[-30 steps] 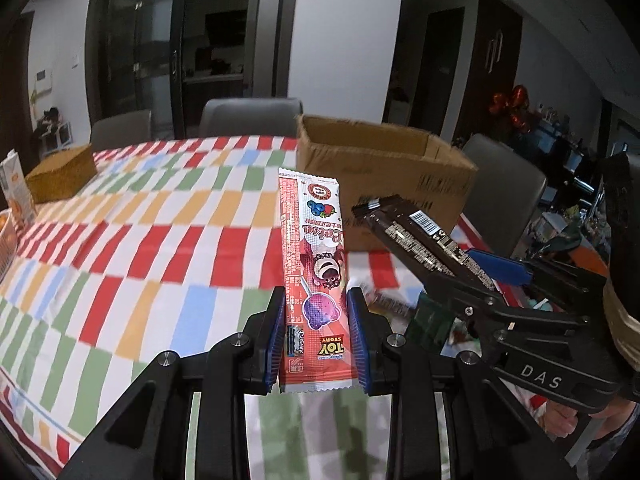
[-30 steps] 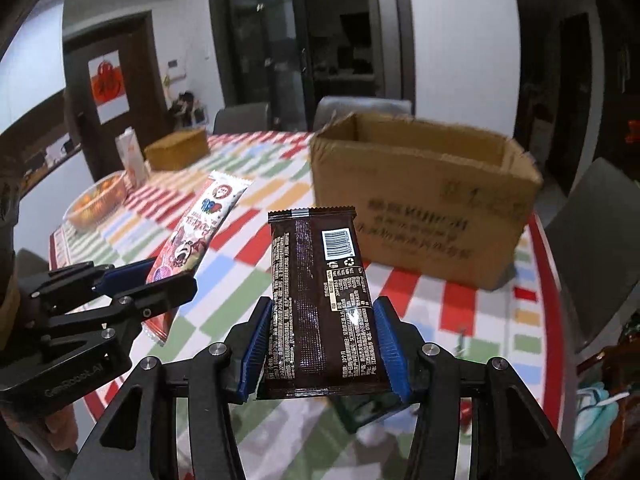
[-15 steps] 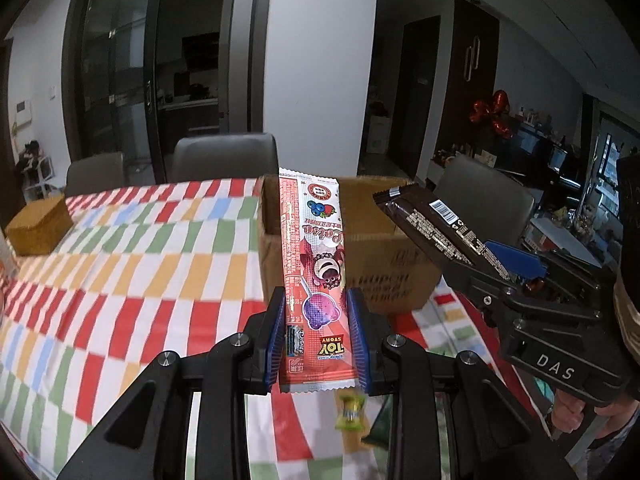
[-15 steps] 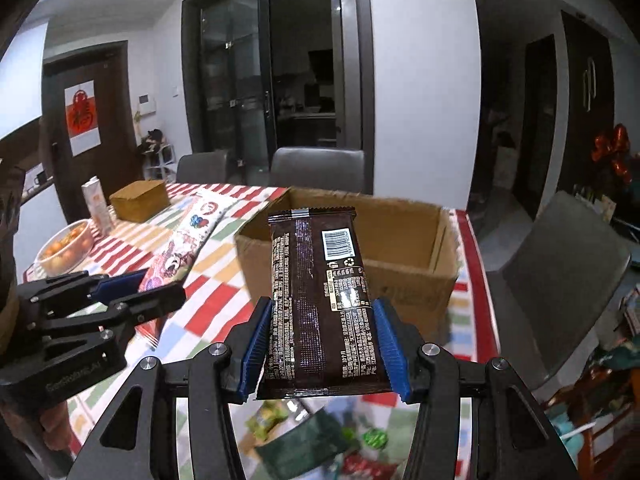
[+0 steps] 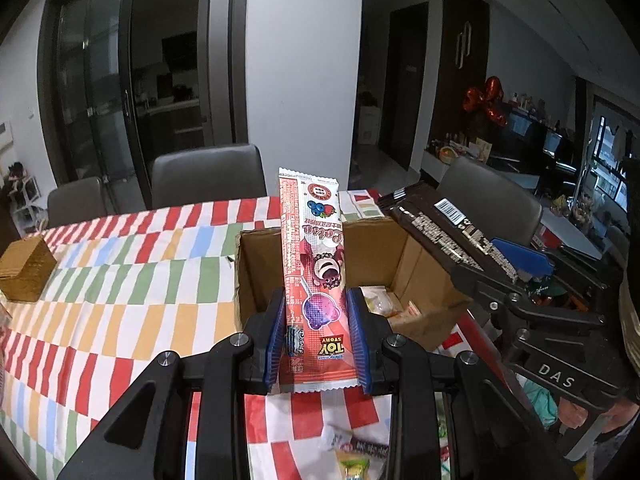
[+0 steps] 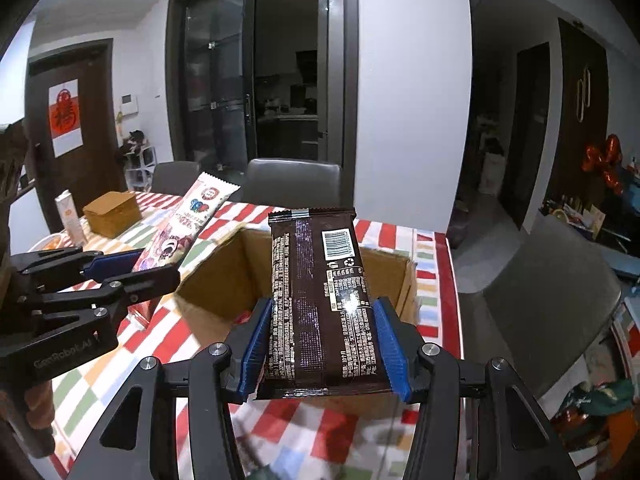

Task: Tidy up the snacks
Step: 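Carry both packs over the cardboard box and open both tools to drop them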

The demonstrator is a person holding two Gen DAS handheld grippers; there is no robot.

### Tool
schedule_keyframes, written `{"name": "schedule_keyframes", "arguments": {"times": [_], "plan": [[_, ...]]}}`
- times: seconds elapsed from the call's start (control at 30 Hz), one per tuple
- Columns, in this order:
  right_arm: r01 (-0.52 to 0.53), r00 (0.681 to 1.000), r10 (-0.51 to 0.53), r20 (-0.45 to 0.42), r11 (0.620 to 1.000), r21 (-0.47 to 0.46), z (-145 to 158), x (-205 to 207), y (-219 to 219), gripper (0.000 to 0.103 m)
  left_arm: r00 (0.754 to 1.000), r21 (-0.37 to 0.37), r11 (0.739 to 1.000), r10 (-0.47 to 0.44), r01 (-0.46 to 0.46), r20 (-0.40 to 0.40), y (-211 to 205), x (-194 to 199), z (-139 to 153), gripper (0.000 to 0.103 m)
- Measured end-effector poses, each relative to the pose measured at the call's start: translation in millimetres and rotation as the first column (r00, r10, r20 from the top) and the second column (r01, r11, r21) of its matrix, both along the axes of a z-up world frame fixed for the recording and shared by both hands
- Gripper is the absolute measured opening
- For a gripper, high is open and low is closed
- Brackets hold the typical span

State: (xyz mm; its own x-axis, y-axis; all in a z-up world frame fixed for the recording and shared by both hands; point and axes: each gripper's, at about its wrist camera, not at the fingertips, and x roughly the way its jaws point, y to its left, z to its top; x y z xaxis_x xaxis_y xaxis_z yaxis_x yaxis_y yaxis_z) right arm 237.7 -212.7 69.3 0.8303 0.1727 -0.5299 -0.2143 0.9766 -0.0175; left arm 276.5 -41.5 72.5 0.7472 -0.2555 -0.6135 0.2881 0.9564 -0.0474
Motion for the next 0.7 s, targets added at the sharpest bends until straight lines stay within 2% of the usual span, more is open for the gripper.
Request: {"name": "schedule_keyframes", "arguments": {"times": [0.17, 0.37, 0.43, 0.47, 0.5, 0.53, 0.7], "plan": [[0.011, 1.0, -0.012, -0.022, 1.0, -0.014, -4, 24, -2, 0.052, 0.999, -0.004, 1.0, 0.006, -0.006, -0.054, -4, 30, -7, 0.03], [0.031, 0.998, -0.031, -0.049, 0.999, -0.011, -15, 42, -2, 0.052, 0.997, 0.051, 0.999, -0.002, 0.006, -0.073, -15, 49, -17, 0.031], [0.031, 0.998, -0.031, -0.05, 0.999, -0.009, -17, 48, -1, 0.052, 0.998, 0.078, 0.997, 0.028, -0.024, -0.054, -18, 51, -17, 0.037], [0.037, 0.998, -0.038, -0.042, 0.999, -0.014, -19, 48, -1, 0.054, 0.998, 0.102, 0.994, 0.05, -0.047, -0.036, -19, 51, -17, 0.052], [0.048, 0.998, -0.048, -0.032, 0.999, -0.025, -20, 48, -1, 0.062, 0.996, 0.128, 0.989, 0.083, -0.081, -0.011, -20, 49, -17, 0.063], [0.06, 0.998, -0.061, -0.026, 0.998, -0.032, -21, 46, -1, 0.068, 0.995, 0.139, 0.985, 0.098, -0.098, 0.005, -19, 47, -17, 0.063], [0.071, 0.997, -0.071, -0.003, 0.997, -0.025, -17, 26, -3, 0.068, 0.997, 0.144, 0.986, 0.08, -0.081, 0.013, -16, 16, -15, 0.064]]}}
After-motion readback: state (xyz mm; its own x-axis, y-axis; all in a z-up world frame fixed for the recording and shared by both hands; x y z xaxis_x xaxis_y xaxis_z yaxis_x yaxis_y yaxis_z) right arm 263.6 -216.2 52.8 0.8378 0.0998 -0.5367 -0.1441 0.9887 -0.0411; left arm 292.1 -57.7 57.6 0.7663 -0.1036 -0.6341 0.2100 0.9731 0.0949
